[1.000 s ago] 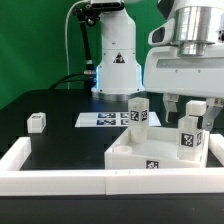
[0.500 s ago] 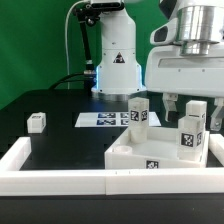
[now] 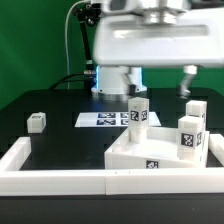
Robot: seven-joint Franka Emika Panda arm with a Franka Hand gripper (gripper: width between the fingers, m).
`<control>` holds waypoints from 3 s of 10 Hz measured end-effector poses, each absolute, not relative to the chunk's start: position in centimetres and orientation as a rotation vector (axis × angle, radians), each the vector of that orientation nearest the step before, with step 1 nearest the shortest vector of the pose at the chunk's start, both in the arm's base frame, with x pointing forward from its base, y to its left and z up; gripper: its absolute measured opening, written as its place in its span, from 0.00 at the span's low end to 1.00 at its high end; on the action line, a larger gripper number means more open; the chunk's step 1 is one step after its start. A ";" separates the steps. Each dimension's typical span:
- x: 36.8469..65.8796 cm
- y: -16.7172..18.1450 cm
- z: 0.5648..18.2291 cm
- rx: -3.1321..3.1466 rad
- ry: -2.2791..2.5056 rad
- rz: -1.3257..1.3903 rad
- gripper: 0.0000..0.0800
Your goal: Assemble square table
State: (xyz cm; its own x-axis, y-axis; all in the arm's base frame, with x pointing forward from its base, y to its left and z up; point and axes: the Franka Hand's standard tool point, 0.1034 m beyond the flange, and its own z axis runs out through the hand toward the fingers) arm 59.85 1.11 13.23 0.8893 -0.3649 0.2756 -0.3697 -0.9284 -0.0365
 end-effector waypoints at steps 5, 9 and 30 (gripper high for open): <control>59.8 1.7 12.8 3.031 -0.646 0.429 0.81; 56.2 -2.7 12.1 3.022 -0.289 0.460 0.81; 48.8 -20.8 12.0 2.925 0.115 0.353 0.81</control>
Offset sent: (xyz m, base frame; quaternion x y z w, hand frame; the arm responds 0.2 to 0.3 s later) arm 0.0000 0.0000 0.0000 0.0000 0.0000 0.0000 1.0000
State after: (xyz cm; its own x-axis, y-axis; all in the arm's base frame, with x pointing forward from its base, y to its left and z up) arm 48.84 -20.78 12.04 0.9685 0.0994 0.2282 0.0534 -0.9784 0.1998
